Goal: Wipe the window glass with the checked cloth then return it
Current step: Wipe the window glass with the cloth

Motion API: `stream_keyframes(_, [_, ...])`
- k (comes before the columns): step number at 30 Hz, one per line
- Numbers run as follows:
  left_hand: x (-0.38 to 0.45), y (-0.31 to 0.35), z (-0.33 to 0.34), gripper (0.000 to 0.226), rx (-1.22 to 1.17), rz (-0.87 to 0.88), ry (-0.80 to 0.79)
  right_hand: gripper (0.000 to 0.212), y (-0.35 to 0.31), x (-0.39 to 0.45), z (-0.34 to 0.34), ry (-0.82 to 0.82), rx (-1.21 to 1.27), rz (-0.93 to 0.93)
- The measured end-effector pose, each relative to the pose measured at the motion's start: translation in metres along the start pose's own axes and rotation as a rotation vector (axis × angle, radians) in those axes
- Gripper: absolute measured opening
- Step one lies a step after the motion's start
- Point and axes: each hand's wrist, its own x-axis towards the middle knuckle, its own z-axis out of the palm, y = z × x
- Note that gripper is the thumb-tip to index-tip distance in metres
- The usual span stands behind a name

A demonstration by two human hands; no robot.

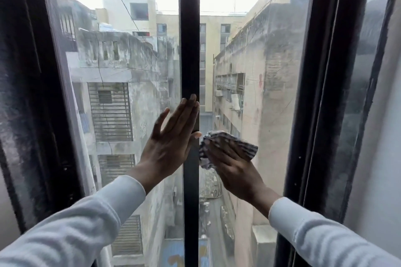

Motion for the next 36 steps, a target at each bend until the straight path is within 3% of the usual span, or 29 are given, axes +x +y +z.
stream_keyframes(2, [0.000,0.001,-0.001,0.066,0.014,0.001,0.003,0.054,0.030,0.015,-0.009,-0.033,-0.073,-0.192])
stream_keyframes(3, [0.000,0.002,0.000,0.066,0.020,0.000,0.005,0.053,0.046,0.030,-0.014,-0.005,-0.093,-0.174])
stream_keyframes(6, [-0.003,0.001,0.001,0.068,0.034,-0.006,0.004,0.057,0.063,0.051,-0.023,0.138,-0.058,0.223])
stream_keyframes(8, [-0.003,0.001,0.003,0.069,0.036,-0.006,0.006,0.062,0.024,0.025,-0.010,0.183,0.007,0.565])
stream_keyframes(9, [-0.003,0.002,0.004,0.069,0.044,-0.004,0.013,0.064,-0.004,0.009,-0.001,0.147,0.031,0.618])
stream_keyframes(11, [-0.004,0.003,0.004,0.069,0.057,-0.006,0.020,0.063,-0.031,0.000,0.008,0.040,0.028,0.438])
stream_keyframes(13, [-0.003,0.004,0.003,0.069,0.065,0.007,0.016,0.059,0.004,0.040,-0.006,0.008,-0.023,0.175])
stream_keyframes(15, [-0.003,0.003,0.002,0.069,0.097,0.013,0.015,0.059,0.055,0.086,-0.026,0.080,-0.097,0.137])
stream_keyframes(17, [-0.003,0.002,0.001,0.069,0.129,0.011,0.016,0.056,0.084,0.098,-0.036,0.231,-0.112,0.426])
stream_keyframes(19, [-0.003,0.003,-0.001,0.069,0.140,0.008,0.004,0.057,0.054,0.067,-0.025,0.324,-0.027,0.790])
stream_keyframes(20, [-0.003,0.004,-0.001,0.068,0.136,0.010,-0.005,0.058,0.023,0.046,-0.015,0.294,0.021,0.850])
stream_keyframes(21, [-0.003,0.005,-0.001,0.068,0.128,0.011,-0.015,0.059,-0.006,0.027,-0.006,0.221,0.034,0.811])
stream_keyframes(23, [-0.004,0.005,-0.002,0.067,0.122,0.004,-0.018,0.062,-0.030,0.020,0.004,0.074,0.043,0.539])
stream_keyframes(26, [-0.004,0.004,-0.002,0.066,0.105,-0.001,-0.009,0.055,0.034,0.086,-0.022,0.112,-0.058,0.244])
stream_keyframes(28, [-0.003,0.003,-0.002,0.066,0.111,-0.009,-0.003,0.052,0.080,0.116,-0.040,0.275,-0.082,0.414])
stream_keyframes(30, [-0.003,0.005,-0.004,0.066,0.111,-0.013,-0.012,0.056,0.071,0.096,-0.039,0.373,-0.037,0.764])
stream_keyframes(31, [-0.003,0.006,-0.005,0.066,0.116,-0.010,-0.020,0.057,0.048,0.070,-0.030,0.348,-0.015,0.844])
stream_keyframes(32, [-0.003,0.006,-0.006,0.067,0.120,-0.007,-0.031,0.059,0.015,0.041,-0.020,0.250,0.008,0.822])
stream_keyframes(34, [-0.003,0.007,-0.008,0.066,0.126,-0.005,-0.040,0.064,-0.028,0.002,0.000,0.027,0.019,0.571])
stream_keyframes(36, [-0.002,0.006,-0.010,0.064,0.108,-0.012,-0.025,0.062,-0.004,0.026,0.001,-0.004,-0.038,0.291])
